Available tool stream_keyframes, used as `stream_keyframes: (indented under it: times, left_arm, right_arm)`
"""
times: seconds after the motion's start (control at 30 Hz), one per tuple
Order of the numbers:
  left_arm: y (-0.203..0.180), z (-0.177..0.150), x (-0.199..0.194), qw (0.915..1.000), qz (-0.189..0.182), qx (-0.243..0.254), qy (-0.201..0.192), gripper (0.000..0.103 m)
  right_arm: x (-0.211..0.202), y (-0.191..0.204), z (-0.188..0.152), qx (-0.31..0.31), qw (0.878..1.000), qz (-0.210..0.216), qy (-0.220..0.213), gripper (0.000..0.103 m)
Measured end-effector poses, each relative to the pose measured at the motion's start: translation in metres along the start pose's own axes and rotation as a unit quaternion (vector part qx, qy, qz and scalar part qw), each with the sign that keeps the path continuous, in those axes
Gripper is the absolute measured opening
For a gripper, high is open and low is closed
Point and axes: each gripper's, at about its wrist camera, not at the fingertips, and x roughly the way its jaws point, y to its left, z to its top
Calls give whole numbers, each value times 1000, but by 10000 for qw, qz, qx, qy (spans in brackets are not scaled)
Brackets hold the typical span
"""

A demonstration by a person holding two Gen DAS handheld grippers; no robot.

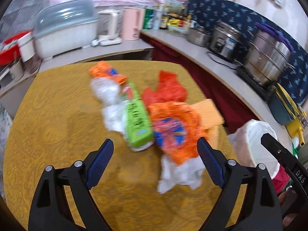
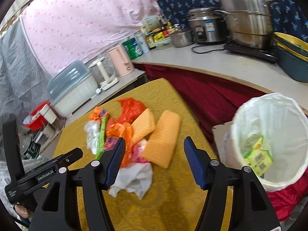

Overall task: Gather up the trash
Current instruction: 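Grasp the orange bag with the right gripper while the left grasps the green box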

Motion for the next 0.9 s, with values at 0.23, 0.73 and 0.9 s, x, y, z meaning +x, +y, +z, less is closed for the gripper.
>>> stream_keyframes:
  times: [0.23,0.73,0.9]
  left_arm:
    - [40,-3,4,9993,122,-348,105,84]
    - [64,0,31,9975,20,-595,381,84]
    - [55,0,43,9972,-54,-572,468,84]
  right_arm:
    - [43,37,-9,-234,9990,141,358,61]
    - [112,56,-20,-410,9946,66,949,28]
    - [104,53,-18,-324,9958,235,824,21]
